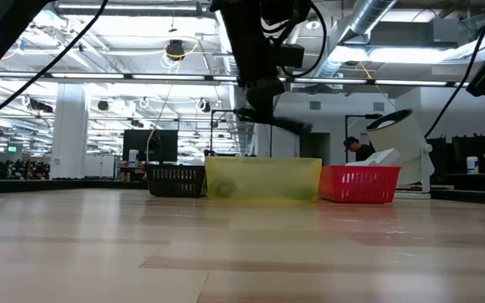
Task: Pick and place items into bin
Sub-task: Put the black USB cable into the yellow bin, then return to Home Position
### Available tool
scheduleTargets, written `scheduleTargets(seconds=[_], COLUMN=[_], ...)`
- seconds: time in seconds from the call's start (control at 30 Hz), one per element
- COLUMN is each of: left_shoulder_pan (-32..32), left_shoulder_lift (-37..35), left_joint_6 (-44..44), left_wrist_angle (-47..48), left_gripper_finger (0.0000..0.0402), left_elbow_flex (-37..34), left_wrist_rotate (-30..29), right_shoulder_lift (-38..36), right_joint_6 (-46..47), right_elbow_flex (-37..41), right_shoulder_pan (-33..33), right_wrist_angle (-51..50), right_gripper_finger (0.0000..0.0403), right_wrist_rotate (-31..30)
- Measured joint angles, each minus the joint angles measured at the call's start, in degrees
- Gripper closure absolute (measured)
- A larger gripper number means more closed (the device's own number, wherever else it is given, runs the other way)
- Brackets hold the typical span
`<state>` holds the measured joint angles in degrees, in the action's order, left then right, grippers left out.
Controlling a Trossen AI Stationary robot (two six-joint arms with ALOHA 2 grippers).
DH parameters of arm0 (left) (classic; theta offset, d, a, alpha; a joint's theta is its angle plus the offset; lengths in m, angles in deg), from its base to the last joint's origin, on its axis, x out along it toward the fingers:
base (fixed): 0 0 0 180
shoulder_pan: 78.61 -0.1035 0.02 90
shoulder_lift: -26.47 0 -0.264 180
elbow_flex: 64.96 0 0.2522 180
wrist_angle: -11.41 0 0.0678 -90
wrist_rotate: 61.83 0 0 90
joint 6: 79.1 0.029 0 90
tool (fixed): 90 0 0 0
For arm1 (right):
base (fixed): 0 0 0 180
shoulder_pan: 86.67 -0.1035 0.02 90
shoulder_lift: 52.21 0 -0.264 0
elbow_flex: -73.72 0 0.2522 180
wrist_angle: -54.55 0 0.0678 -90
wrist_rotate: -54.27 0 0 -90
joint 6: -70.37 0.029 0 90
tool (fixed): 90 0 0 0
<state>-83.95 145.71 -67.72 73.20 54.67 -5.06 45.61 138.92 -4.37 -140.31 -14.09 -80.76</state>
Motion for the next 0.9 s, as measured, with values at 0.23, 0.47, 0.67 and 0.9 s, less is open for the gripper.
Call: scheduleTargets(seconds=[0.23, 0.47, 0.67, 0.9], left_shoulder_pan=[-0.02, 0.00, 0.25, 0.46], left_shoulder_lift=[0.00, 0.00, 0.00, 0.00], left_joint_6=[-0.28, -0.26, -4.50, -14.02], left_wrist_angle=[0.00, 3.00, 14.59, 23.58], left_gripper_finger=[0.0286, 0.0272, 0.0272, 0.0271], left_elbow_flex=[0.00, 0.00, -0.02, -0.02], left_wrist_rotate=[-0.51, -0.59, -0.58, -0.07], right_shoulder_lift=[0.00, 0.00, 0.00, 0.02], right_joint_6=[0.00, -0.21, -3.01, -6.09], right_elbow_flex=[0.00, 0.00, 0.00, -0.02], right_shoulder_pan=[0.00, 0.00, 0.02, 0.15], right_wrist_angle=[0.04, -0.30, 0.29, 0.72], right_gripper_finger=[0.0310, 0.0310, 0.0310, 0.0310], right_wrist_rotate=[-0.01, 0.01, 1.25, 1.70])
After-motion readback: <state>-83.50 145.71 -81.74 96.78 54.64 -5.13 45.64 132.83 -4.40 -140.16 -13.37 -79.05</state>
